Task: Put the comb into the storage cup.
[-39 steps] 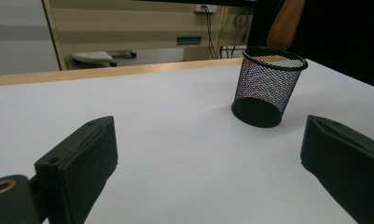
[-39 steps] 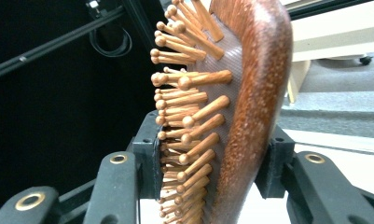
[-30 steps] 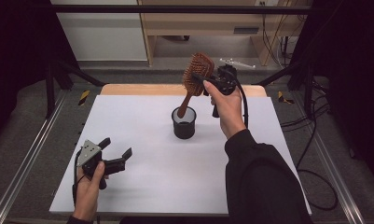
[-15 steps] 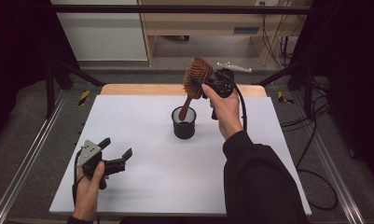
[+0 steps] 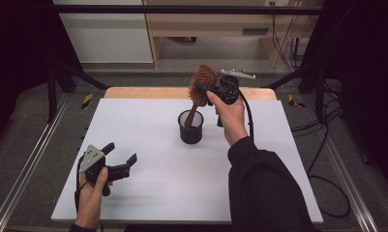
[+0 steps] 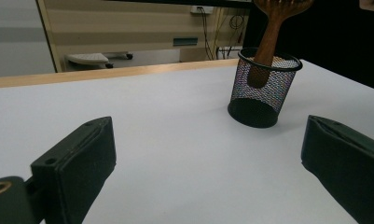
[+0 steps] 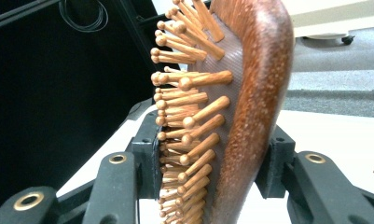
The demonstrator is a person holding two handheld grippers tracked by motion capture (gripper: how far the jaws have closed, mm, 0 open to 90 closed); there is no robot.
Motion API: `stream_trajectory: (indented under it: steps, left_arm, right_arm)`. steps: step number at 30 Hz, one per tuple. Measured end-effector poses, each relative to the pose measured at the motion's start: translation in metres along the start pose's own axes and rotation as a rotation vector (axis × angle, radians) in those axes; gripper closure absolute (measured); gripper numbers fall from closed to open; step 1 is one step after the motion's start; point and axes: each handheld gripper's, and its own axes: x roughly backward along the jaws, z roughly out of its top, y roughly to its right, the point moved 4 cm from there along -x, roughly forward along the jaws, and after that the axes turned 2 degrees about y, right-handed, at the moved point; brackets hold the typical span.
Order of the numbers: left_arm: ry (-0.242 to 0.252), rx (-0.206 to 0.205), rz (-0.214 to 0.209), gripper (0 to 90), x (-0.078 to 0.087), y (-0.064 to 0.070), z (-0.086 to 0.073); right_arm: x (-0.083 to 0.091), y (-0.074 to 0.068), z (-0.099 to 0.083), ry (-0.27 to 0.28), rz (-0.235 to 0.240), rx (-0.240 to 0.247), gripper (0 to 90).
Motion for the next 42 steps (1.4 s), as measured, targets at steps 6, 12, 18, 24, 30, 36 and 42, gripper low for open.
stream_trajectory:
  steps: [6,12,18,24,30,36,42]
  left_arm:
    - [0.000,0.001,-0.003,3.2,0.000,0.000,0.000]
    - [-0.001,0.001,-0.005,3.2,0.000,0.001,0.000]
    - [-0.001,0.001,-0.005,3.2,0.000,0.000,0.000]
    - [-0.001,0.002,-0.006,3.2,0.000,0.001,0.000]
    - [-0.001,0.001,-0.006,3.2,0.000,0.001,0.000]
    - [0.000,0.002,-0.005,3.1,0.000,0.000,0.000]
    - [-0.001,0.002,-0.007,3.0,0.000,0.000,0.000]
  right_arm:
    - [-0.002,0.004,-0.005,-0.011,-0.004,-0.008,52.4]
    - [-0.003,0.006,-0.009,-0.020,-0.004,-0.006,52.3]
    - [-0.004,0.006,-0.012,-0.020,-0.001,-0.008,52.3]
    - [-0.005,0.007,-0.016,-0.023,-0.002,-0.014,52.3]
    - [-0.006,0.008,-0.019,-0.027,0.000,-0.019,52.3]
    - [-0.007,0.008,-0.022,-0.026,0.004,-0.021,52.2]
    - [-0.009,0.008,-0.027,-0.033,0.010,-0.022,52.2]
